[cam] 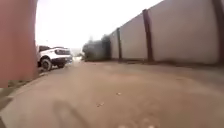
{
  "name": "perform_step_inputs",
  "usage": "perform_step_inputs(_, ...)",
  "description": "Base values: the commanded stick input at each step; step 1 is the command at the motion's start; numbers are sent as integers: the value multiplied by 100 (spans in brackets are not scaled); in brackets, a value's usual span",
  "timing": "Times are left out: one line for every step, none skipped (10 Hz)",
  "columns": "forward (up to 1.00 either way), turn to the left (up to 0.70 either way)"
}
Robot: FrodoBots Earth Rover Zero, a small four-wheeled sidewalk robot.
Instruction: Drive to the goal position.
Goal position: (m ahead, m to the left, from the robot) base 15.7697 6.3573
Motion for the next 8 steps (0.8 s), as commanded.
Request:
perform_step_inputs(70, 9)
perform_step_inputs(70, 8)
perform_step_inputs(70, 28)
perform_step_inputs(70, 19)
perform_step_inputs(70, 0)
perform_step_inputs(70, 0)
perform_step_inputs(70, 0)
perform_step_inputs(70, 0)
